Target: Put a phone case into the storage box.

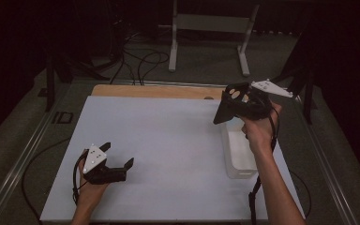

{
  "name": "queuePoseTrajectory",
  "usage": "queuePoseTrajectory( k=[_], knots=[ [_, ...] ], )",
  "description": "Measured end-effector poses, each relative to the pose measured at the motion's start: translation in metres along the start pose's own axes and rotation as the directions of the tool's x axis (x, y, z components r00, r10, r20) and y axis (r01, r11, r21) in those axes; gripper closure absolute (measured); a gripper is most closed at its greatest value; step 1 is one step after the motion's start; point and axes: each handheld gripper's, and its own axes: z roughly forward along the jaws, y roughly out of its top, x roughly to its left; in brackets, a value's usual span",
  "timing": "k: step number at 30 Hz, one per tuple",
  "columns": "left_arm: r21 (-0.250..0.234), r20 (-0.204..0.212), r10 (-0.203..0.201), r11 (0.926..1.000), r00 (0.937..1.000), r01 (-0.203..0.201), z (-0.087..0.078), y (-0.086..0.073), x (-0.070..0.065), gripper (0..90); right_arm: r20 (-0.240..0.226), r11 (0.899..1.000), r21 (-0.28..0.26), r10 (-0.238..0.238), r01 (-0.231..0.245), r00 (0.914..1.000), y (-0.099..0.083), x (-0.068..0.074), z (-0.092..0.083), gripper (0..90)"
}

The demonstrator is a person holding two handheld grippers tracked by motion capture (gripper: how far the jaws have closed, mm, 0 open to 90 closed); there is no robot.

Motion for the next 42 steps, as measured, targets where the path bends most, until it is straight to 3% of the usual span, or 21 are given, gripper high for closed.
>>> queuePoseTrajectory(
  k=[21,42],
  knots=[
    [-0.001,-0.001,0.004,1.0,1.0,-0.004,0.0,0.0,0.0,0.5,0.065,1.0,0.007,0.004,-0.005,0.9979,0.001,-0.017,0.005,14.2],
    [-0.01,-0.001,0.0,1.0,1.0,0.0,-0.001,0.0,0.0,0.5,0.139,0.999,0.038,0.03,-0.036,0.9898,-0.004,-0.038,0.02,14.3]
  ],
)
